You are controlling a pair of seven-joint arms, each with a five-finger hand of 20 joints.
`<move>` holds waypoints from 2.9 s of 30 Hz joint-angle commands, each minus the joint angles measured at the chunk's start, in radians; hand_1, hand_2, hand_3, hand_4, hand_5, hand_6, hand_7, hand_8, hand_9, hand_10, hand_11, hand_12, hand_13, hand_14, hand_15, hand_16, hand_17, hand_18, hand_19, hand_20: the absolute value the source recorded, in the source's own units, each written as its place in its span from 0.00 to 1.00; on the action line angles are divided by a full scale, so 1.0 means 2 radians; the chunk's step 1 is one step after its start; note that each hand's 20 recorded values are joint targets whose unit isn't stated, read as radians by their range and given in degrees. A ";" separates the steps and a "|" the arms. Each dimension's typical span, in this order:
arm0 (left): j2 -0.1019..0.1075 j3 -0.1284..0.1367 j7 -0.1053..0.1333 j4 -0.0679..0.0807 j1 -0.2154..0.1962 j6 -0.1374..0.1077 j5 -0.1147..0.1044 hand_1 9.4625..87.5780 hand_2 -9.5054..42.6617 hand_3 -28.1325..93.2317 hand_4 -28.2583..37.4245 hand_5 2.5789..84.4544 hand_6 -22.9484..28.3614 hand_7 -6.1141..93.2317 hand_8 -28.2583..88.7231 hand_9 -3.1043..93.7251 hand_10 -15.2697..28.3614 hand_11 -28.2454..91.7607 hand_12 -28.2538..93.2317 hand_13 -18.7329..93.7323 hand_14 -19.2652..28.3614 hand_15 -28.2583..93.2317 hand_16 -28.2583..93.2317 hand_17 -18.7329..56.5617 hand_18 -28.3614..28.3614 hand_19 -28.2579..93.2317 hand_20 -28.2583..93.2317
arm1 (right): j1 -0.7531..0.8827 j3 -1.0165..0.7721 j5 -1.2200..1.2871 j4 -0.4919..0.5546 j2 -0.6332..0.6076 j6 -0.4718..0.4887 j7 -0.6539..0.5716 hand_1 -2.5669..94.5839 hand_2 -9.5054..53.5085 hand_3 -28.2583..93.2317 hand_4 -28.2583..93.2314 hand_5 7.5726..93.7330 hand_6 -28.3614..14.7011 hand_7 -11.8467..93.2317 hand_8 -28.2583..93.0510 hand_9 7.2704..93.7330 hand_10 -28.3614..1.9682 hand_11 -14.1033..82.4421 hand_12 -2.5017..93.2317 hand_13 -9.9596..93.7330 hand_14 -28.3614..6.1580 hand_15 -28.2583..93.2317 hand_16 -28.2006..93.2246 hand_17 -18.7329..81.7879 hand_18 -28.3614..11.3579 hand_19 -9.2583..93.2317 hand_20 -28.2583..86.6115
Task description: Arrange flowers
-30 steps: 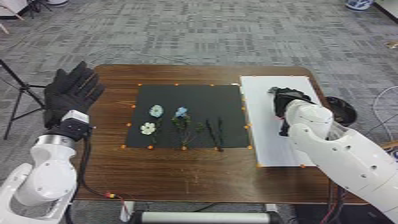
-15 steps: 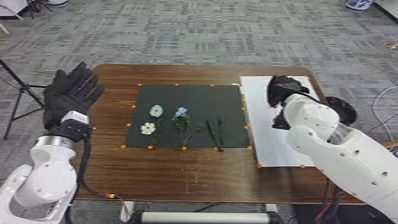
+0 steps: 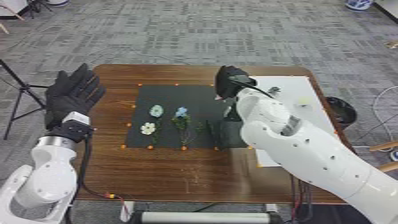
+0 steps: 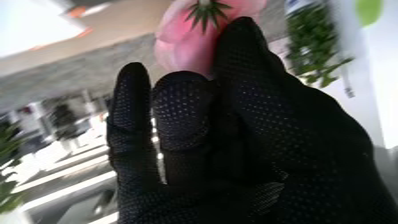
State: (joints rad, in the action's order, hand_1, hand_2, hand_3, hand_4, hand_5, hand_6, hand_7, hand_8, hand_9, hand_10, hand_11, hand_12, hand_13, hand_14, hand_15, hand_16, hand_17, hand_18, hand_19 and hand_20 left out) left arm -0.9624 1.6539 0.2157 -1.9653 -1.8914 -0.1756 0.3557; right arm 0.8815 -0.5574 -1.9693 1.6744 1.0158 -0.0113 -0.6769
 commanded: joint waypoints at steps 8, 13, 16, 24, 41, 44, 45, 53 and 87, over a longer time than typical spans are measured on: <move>0.003 -0.016 -0.006 0.001 0.011 0.003 0.004 0.24 0.46 0.78 0.00 0.43 0.62 0.11 0.18 0.30 0.67 0.36 0.30 0.33 0.66 0.34 0.21 0.16 0.74 0.49 0.30 | -0.016 0.074 -0.005 -0.040 0.069 -0.038 0.015 0.68 0.00 0.78 0.00 0.70 0.68 0.55 0.34 0.79 0.65 0.43 0.65 0.76 0.62 0.76 0.60 0.50 0.20 0.77 0.54; 0.002 -0.014 -0.006 -0.001 0.007 0.003 0.004 0.24 0.46 0.78 0.00 0.43 0.62 0.11 0.18 0.30 0.67 0.36 0.30 0.33 0.66 0.34 0.21 0.16 0.74 0.49 0.29 | -0.012 0.086 -0.017 -0.055 0.062 -0.056 0.014 0.68 0.00 0.78 0.00 0.70 0.68 0.56 0.33 0.78 0.65 0.42 0.63 0.76 0.66 0.74 0.60 0.49 0.21 0.76 0.53; 0.002 -0.013 -0.006 -0.001 0.007 0.004 0.004 0.24 0.46 0.78 0.00 0.43 0.62 0.11 0.18 0.30 0.67 0.36 0.30 0.33 0.66 0.34 0.21 0.16 0.74 0.49 0.29 | -0.009 0.084 -0.022 -0.060 0.059 -0.059 0.006 0.68 0.00 0.78 0.00 0.69 0.68 0.57 0.33 0.78 0.66 0.42 0.63 0.76 0.67 0.73 0.60 0.49 0.22 0.76 0.53; 0.003 -0.023 -0.011 0.005 0.019 0.010 0.005 0.24 0.46 0.78 0.00 0.43 0.62 0.11 0.18 0.30 0.67 0.36 0.30 0.33 0.66 0.34 0.21 0.16 0.74 0.49 0.29 | -0.010 0.087 -0.029 -0.070 0.060 -0.063 0.010 0.68 0.00 0.78 0.00 0.69 0.69 0.57 0.32 0.78 0.66 0.42 0.62 0.76 0.67 0.72 0.60 0.49 0.22 0.76 0.53; 0.002 -0.014 -0.010 0.002 0.011 0.012 -0.001 0.24 0.46 0.78 0.00 0.43 0.62 0.11 0.18 0.30 0.67 0.36 0.30 0.33 0.66 0.34 0.21 0.16 0.74 0.49 0.29 | 0.000 0.082 -0.026 -0.054 0.055 -0.047 0.006 0.63 0.00 0.79 0.00 0.66 0.62 0.36 0.23 0.80 0.64 0.31 0.51 0.76 0.66 0.72 0.59 0.49 0.21 0.77 0.52; 0.003 -0.015 -0.010 0.003 0.013 0.014 -0.003 0.24 0.46 0.78 0.00 0.43 0.62 0.11 0.18 0.30 0.67 0.36 0.30 0.33 0.67 0.34 0.21 0.16 0.74 0.49 0.29 | 0.000 0.085 -0.027 -0.052 0.054 -0.046 0.002 0.63 0.00 0.79 0.00 0.66 0.62 0.34 0.23 0.80 0.64 0.31 0.51 0.76 0.65 0.72 0.59 0.49 0.21 0.77 0.52; 0.004 -0.015 -0.010 0.002 0.014 0.014 -0.002 0.24 0.46 0.78 0.00 0.43 0.62 0.11 0.18 0.30 0.67 0.36 0.30 0.33 0.67 0.35 0.21 0.16 0.74 0.49 0.29 | -0.001 0.085 -0.026 -0.051 0.053 -0.045 0.002 0.63 0.00 0.79 0.00 0.66 0.62 0.33 0.23 0.80 0.64 0.31 0.51 0.76 0.65 0.72 0.59 0.49 0.21 0.77 0.52; 0.005 -0.012 -0.008 0.002 0.010 0.014 -0.004 0.24 0.46 0.78 0.00 0.43 0.62 0.11 0.18 0.30 0.67 0.36 0.30 0.33 0.69 0.35 0.21 0.16 0.74 0.49 0.29 | 0.001 0.084 -0.030 -0.044 0.050 -0.047 -0.001 0.62 0.00 0.79 0.01 0.66 0.62 0.32 0.21 0.79 0.63 0.29 0.48 0.75 0.64 0.72 0.59 0.48 0.21 0.77 0.52; 0.003 0.013 0.004 -0.006 -0.018 0.021 -0.004 0.23 0.46 0.78 0.00 0.43 0.62 0.11 0.18 0.31 0.68 0.36 0.31 0.33 0.68 0.35 0.21 0.16 0.74 0.49 0.29 | -0.010 -0.055 -0.018 -0.019 -0.095 -0.025 -0.042 0.42 0.00 0.83 0.06 0.52 0.50 0.24 0.16 0.56 0.38 0.31 0.22 0.67 0.48 0.65 0.43 0.45 0.18 0.75 0.47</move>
State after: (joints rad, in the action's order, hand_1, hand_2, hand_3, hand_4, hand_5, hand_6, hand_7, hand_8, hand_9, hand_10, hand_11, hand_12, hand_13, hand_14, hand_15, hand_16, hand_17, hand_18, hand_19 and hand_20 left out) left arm -0.9538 1.6586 0.2072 -1.9740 -1.8966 -0.1572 0.3509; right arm 0.9018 -0.6018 -2.0284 1.6564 1.0320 -0.0436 -0.6846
